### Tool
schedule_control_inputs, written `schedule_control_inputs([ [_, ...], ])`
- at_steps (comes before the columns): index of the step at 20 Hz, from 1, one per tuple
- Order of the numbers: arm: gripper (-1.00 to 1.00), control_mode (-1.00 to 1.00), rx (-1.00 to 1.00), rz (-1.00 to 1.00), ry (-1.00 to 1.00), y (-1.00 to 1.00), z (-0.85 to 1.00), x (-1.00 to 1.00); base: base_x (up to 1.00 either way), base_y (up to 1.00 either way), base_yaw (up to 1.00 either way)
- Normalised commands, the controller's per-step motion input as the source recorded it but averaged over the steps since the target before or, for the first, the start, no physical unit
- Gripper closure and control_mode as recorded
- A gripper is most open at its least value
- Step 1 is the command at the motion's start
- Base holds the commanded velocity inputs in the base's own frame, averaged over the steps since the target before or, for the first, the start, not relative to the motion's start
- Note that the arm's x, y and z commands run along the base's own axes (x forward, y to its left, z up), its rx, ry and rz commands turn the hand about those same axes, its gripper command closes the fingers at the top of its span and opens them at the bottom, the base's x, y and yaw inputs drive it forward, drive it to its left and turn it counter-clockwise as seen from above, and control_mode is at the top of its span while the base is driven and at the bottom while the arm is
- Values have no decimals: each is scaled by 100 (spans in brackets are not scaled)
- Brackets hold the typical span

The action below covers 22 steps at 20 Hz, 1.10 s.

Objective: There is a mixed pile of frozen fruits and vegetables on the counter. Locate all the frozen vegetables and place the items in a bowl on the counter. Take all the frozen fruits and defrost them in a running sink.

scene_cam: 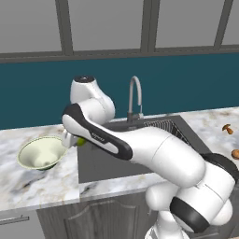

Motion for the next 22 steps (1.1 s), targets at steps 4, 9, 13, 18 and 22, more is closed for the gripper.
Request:
schedule_control_inputs([
  [4, 100, -100, 0, 0, 0, 37, -7, 24, 0, 0, 0],
  [9, 100, -100, 0, 0, 0, 34, -11, 23, 0, 0, 0],
  [13, 100, -100, 0, 0, 0, 34, -14, 22, 0, 0, 0],
  [18, 100, -100, 0, 0, 0, 34, -19, 22, 0, 0, 0],
  [22, 100, -100, -1, 0, 0, 29, -15, 22, 0, 0, 0],
])
